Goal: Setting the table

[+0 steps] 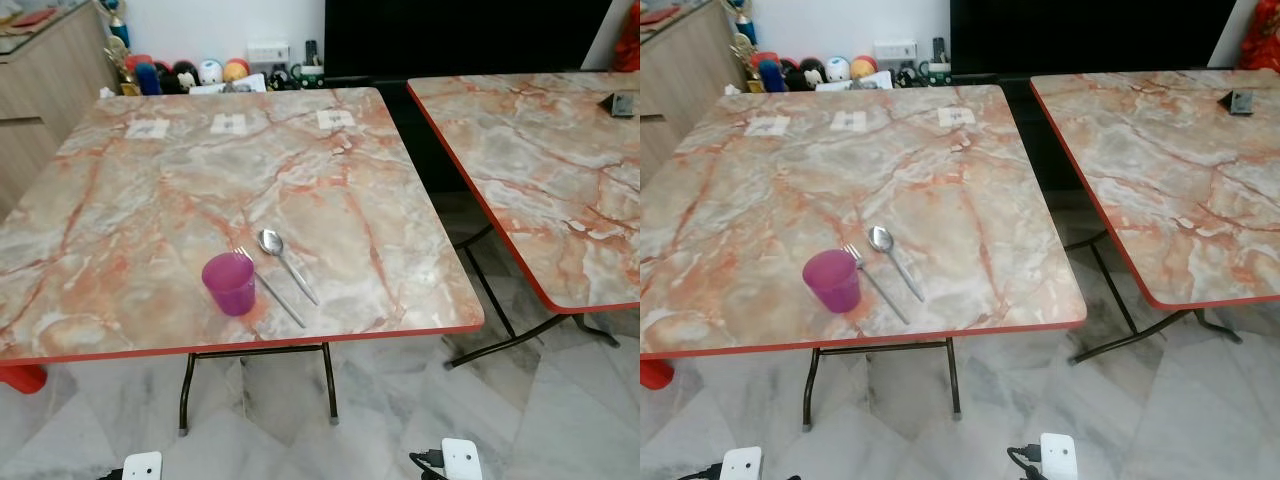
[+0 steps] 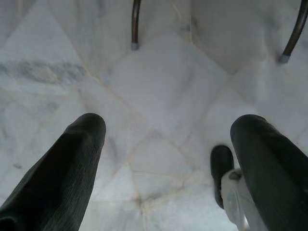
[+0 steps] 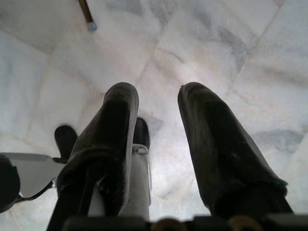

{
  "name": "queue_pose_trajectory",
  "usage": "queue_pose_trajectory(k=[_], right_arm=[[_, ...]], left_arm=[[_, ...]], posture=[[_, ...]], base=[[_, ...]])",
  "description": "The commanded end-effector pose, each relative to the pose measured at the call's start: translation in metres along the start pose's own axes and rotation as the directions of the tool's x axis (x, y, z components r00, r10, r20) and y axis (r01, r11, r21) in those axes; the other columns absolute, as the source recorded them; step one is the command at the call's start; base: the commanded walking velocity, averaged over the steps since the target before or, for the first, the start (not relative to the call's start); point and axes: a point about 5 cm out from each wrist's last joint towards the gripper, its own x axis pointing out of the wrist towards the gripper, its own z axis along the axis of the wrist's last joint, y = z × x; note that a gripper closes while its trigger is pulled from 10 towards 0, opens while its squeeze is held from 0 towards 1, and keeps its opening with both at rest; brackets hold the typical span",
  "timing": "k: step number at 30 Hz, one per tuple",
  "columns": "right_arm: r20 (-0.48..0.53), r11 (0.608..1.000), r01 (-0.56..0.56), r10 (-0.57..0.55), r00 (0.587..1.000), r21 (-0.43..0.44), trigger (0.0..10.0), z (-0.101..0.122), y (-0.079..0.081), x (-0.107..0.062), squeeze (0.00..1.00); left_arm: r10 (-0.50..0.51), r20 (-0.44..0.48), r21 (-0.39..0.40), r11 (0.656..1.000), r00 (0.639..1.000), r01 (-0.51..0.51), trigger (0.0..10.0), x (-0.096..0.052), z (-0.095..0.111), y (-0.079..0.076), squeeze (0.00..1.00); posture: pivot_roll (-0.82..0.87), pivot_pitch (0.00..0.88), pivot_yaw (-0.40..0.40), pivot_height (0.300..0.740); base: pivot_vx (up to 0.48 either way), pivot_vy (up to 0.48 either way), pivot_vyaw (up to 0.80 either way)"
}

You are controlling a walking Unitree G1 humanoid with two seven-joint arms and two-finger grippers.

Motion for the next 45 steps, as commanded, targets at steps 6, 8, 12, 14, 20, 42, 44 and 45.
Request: queue_pose_trajectory(k=[6, 8, 12, 14, 20, 42, 44, 45], right_arm=[[-0.021, 1.000, -0.006, 0.006, 1.000, -0.004, 10.0, -0.003, 0.001, 0.000, 0.00], [-0.020, 1.000, -0.012, 0.011, 1.000, -0.005, 10.0, -0.003, 0.002, 0.000, 0.00], [-0.011, 1.000, -0.019, 0.019, 1.000, -0.007, 10.0, -0.002, 0.002, 0.000, 0.00], [-0.011, 1.000, -0.019, 0.019, 1.000, -0.007, 10.0, -0.002, 0.002, 0.000, 0.00], [-0.004, 1.000, -0.025, 0.025, 1.000, -0.002, 10.0, -0.002, 0.002, 0.000, 0.00], [-0.012, 0.999, -0.039, 0.039, 0.999, -0.023, 10.0, -0.005, 0.001, -0.001, 0.00], [-0.013, 0.999, -0.042, 0.041, 0.999, -0.028, 10.0, -0.005, 0.000, -0.001, 0.00], [-0.012, 0.999, -0.037, 0.037, 0.999, -0.023, 10.0, -0.005, 0.000, -0.001, 0.00]], left_arm=[[0.016, -0.068, 0.027, 1.000, 0.998, -0.014, 10.0, -0.006, -0.020, 0.006, 0.00], [0.018, -0.069, 0.034, 0.999, 0.997, -0.016, 10.0, -0.007, -0.022, 0.007, 0.00], [0.017, -0.068, 0.035, 0.999, 0.998, -0.015, 10.0, -0.007, -0.023, 0.006, 0.00], [0.017, -0.068, 0.035, 0.999, 0.998, -0.015, 10.0, -0.007, -0.023, 0.006, 0.00], [0.001, 0.008, 0.030, 1.000, 1.000, -0.002, 10.0, -0.004, -0.009, 0.003, 0.00], [-0.121, 0.382, 0.138, 0.988, 0.916, 0.073, 10.0, -0.036, 0.018, 0.022, 0.00], [-0.159, 0.439, 0.218, 0.974, 0.884, 0.067, 10.0, -0.051, 0.025, 0.028, 0.00], [-0.171, 0.446, 0.236, 0.969, 0.878, 0.068, 10.0, -0.054, 0.027, 0.029, 0.00]], posture=[[0.04, 0.085, 0.016, 0.740], [0.04, 0.085, 0.016, 0.740], [0.04, 0.082, 0.014, 0.740], [0.04, 0.082, 0.014, 0.740], [0.04, 0.077, 0.015, 0.740], [0.07, 0.047, 0.023, 0.740], [0.08, 0.040, 0.021, 0.740], [0.09, 0.038, 0.021, 0.740]], base=[[0.000, 0.311, -0.79], [0.000, 0.000, -0.79], [0.000, 0.000, -0.15], [0.000, 0.000, 0.00], [0.000, 0.000, 0.00], [0.000, 0.000, 0.00], [0.000, 0.000, 0.00], [0.000, 0.000, 0.00]])
